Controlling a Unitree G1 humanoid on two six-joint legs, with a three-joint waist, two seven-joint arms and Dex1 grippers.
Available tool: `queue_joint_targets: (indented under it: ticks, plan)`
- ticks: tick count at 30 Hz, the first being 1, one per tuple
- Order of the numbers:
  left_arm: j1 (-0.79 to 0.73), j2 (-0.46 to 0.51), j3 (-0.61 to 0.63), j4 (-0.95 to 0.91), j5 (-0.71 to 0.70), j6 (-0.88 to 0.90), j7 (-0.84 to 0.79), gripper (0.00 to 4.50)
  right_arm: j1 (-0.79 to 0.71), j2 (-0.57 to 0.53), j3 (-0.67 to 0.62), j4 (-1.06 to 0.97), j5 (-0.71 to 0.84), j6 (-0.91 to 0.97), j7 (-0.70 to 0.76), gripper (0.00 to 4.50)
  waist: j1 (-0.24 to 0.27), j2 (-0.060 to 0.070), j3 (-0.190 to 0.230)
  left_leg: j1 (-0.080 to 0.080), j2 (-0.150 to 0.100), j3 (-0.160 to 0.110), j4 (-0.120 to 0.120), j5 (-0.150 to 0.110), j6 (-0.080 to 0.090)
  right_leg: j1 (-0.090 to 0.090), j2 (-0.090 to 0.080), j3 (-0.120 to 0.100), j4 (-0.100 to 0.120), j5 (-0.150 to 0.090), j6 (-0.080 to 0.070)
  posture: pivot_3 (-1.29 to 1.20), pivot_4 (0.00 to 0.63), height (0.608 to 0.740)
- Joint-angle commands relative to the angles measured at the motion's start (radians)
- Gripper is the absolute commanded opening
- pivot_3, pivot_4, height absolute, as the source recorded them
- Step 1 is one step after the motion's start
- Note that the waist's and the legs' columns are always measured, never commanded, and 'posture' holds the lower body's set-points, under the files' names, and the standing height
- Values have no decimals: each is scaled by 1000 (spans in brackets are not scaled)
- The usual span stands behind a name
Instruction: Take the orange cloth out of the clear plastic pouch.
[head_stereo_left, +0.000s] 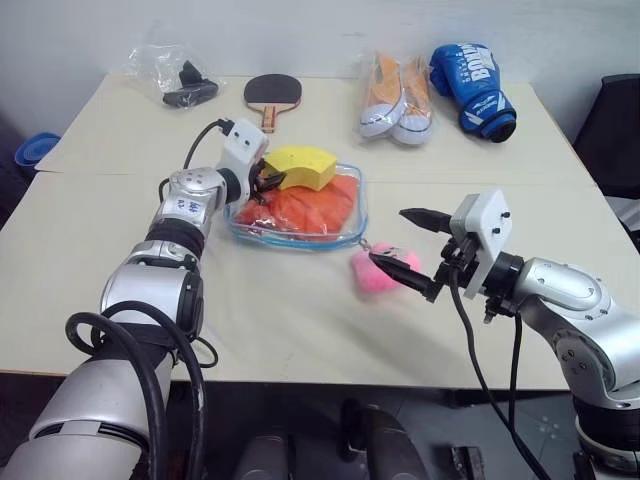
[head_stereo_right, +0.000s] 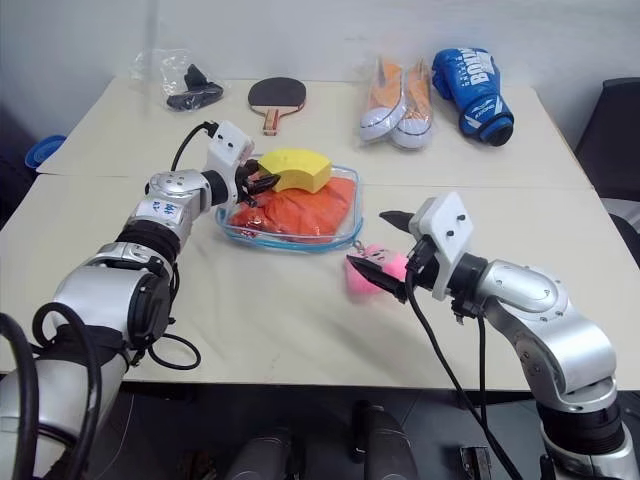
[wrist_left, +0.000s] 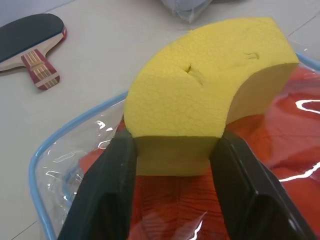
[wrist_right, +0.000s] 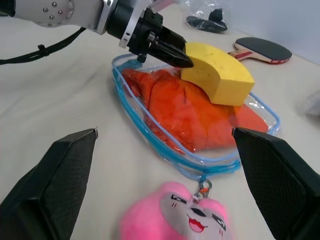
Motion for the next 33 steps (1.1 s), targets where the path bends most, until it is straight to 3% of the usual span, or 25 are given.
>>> queue_joint_targets:
  ticks: [1, 8, 13, 17, 21, 26, 33]
  plan:
    - [1, 38, 12, -25, -5, -15, -60, 1689, 5, -34, -20, -21, -15, -34, 23, 4500, -1, 0, 0, 0, 0, 0, 0, 0, 0, 0, 0, 0, 0, 0, 0, 0, 150, 740]
    - [122, 207, 64, -185, -77, -57, -197, 1689, -28, -55, 11, 20, 5, -58, 112, 4500, -24, 0, 0, 1, 1, 1, 0, 0, 0, 0, 0, 1, 1, 0, 0, 0, 150, 740]
    - [452, 412, 217, -514, -163, 65, -127, 1689, -88, -40, 60, 68, 31, -76, 217, 4500, -53, 0, 0, 5, 3, -4, -4, 0, -1, 0, 1, 10, 1, 0, 0, 0, 150, 740]
    - [813, 509, 487, -749, -235, 213, 57, 1689, -144, -10, 125, 139, 17, -101, 281, 4500, -56, -1, 0, 6, 4, -6, -4, 0, -1, -1, 0, 9, 1, -1, -1, 0, 150, 740]
    - [1037, 468, 643, -910, -282, 307, 173, 1689, -183, 9, 156, 197, 9, -120, 324, 4500, -33, -2, -1, 4, 4, -8, -4, -1, 0, 0, -2, 8, 0, -1, -1, 0, 150, 740]
    - [1228, 359, 690, -1102, -315, 368, 233, 1689, -239, 28, 201, 269, -4, -140, 396, 4500, 5, -5, -3, 3, 1, -11, -3, -1, 1, 1, -7, 6, -1, -1, -1, 0, 150, 740]
    - [1312, 293, 714, -1261, -379, 430, 258, 3845, -277, 44, 216, 313, -14, -147, 436, 4500, -5, -7, -4, 3, 2, -11, -3, -1, 1, 1, -7, 4, -1, -1, -1, 0, 150, 740]
